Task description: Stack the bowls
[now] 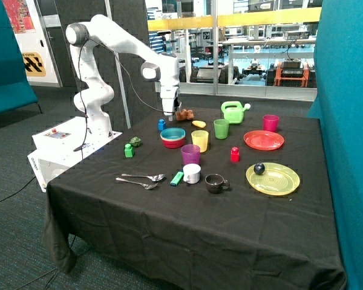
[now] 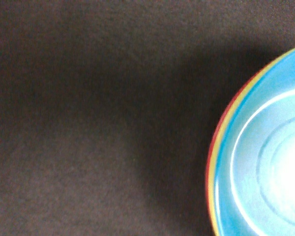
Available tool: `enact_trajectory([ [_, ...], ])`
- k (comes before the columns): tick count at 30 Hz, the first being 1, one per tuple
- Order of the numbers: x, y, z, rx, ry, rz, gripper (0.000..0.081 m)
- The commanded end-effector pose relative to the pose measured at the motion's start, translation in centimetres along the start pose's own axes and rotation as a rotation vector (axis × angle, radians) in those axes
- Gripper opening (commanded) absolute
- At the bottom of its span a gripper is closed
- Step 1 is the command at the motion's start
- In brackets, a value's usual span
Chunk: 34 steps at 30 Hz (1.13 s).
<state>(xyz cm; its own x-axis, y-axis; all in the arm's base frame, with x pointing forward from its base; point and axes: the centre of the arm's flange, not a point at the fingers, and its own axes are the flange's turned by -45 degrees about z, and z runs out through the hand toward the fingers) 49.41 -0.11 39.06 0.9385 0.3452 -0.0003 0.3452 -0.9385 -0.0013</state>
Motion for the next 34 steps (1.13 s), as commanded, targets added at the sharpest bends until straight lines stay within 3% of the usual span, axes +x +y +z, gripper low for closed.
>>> enact_trajectory([
  [1,-0.8,-0.7,-1.6,-0.0013,0.0003,-0.004,0.052],
  [13,-2.3,-0.3,-1.8,-0.0013,0.0003,0.027,0.0508],
  [25,-2.2,0.4,-1.4,-0.0013,0.0003,0.052,0.0497],
  [34,-1.2,0.8,-1.4,-0.0013,0.0003,-0.022,0.0494],
])
